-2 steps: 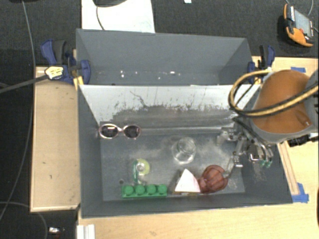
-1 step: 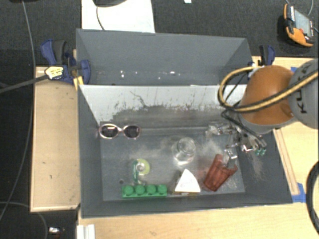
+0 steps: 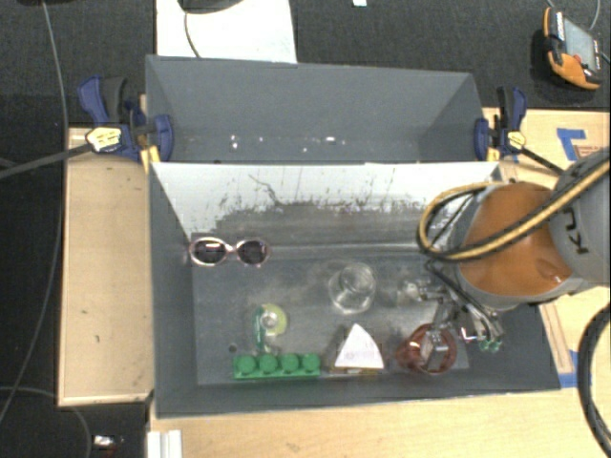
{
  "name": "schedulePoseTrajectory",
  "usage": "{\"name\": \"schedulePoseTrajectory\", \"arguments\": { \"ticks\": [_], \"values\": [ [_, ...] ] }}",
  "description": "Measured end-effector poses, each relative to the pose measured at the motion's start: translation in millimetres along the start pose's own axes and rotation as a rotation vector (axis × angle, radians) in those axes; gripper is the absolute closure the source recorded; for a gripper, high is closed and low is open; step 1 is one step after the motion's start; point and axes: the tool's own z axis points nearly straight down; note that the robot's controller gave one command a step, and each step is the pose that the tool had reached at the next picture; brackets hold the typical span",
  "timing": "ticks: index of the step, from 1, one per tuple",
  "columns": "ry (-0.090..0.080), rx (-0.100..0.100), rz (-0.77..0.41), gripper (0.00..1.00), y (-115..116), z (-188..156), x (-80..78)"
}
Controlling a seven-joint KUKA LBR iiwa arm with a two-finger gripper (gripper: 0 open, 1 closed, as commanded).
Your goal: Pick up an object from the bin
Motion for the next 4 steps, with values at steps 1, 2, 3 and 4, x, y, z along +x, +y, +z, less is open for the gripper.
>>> {"name": "schedulePoseTrajectory", "arguments": {
  "ticks": [1, 2, 3, 4],
  "values": [
    [-0.01, 0.001, -0.012, 1.0, -16, 18, -36.2],
    [-0.01, 0.001, -0.013, 1.0, -16, 18, -36.2],
    [-0.01, 0.001, -0.002, 1.0, -16, -112, -66.4],
    [-0.005, 0.0, 0.003, 1.0, -16, -100, -47.3]
  ]
}}
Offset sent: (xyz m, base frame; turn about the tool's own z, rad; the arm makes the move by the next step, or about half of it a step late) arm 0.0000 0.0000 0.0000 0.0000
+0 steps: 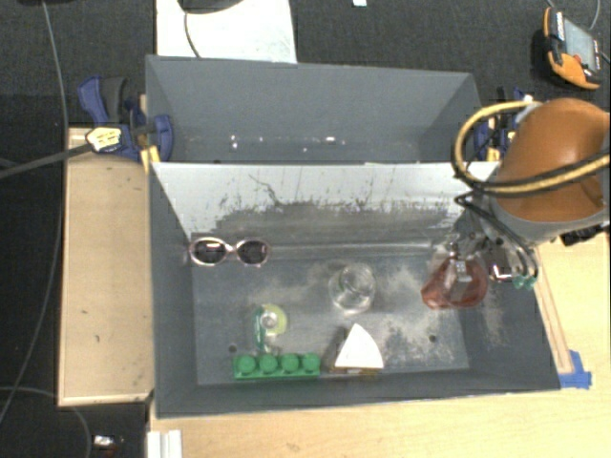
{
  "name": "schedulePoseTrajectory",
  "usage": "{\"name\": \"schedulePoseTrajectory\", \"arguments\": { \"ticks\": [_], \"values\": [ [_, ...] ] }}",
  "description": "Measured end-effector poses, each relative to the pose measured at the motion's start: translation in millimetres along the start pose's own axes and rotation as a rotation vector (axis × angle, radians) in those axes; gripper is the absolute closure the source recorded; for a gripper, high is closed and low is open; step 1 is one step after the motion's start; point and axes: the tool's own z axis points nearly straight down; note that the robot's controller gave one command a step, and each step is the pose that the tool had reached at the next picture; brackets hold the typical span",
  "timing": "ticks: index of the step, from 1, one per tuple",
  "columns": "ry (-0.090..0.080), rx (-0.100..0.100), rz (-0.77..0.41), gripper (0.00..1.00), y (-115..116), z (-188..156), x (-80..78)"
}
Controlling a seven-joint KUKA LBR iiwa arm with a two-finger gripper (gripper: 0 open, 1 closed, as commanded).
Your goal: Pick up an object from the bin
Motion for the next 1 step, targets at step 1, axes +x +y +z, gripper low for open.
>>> {"name": "schedulePoseTrajectory", "arguments": {
  "ticks": [1],
  "values": [
    [-0.02, 0.003, -0.016, 1.0, 4.7, -25.0, -25.3]
  ]
}}
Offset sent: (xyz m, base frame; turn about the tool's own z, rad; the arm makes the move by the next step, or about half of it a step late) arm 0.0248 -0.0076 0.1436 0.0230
